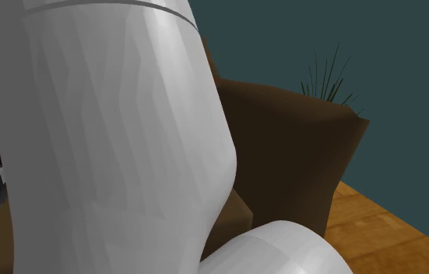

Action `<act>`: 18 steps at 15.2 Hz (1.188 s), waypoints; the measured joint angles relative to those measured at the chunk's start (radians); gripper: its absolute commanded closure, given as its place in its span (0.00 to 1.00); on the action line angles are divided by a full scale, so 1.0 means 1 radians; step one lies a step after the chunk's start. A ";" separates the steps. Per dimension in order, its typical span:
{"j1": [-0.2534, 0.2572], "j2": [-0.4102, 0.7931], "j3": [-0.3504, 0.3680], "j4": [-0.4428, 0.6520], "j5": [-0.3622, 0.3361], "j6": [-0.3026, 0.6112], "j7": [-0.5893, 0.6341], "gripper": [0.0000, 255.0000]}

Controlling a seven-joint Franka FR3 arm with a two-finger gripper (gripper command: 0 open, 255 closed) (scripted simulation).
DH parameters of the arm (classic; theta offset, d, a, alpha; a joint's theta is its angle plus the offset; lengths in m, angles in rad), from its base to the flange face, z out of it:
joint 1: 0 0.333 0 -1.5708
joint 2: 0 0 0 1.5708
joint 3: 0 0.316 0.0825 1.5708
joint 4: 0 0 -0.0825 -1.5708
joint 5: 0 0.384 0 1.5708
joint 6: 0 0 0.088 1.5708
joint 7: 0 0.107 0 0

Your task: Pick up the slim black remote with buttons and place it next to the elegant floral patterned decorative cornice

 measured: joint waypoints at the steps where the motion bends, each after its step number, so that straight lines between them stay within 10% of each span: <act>1: 0.001 0.007 -0.001 -0.005 -0.002 0.011 0.001 1.00; 9: 0.001 0.020 -0.003 -0.015 -0.004 0.034 0.000 1.00; 10: 0.001 0.020 -0.003 -0.015 -0.004 0.034 0.000 0.00; 18: -0.004 0.006 -0.002 0.002 0.000 0.005 -0.006 0.00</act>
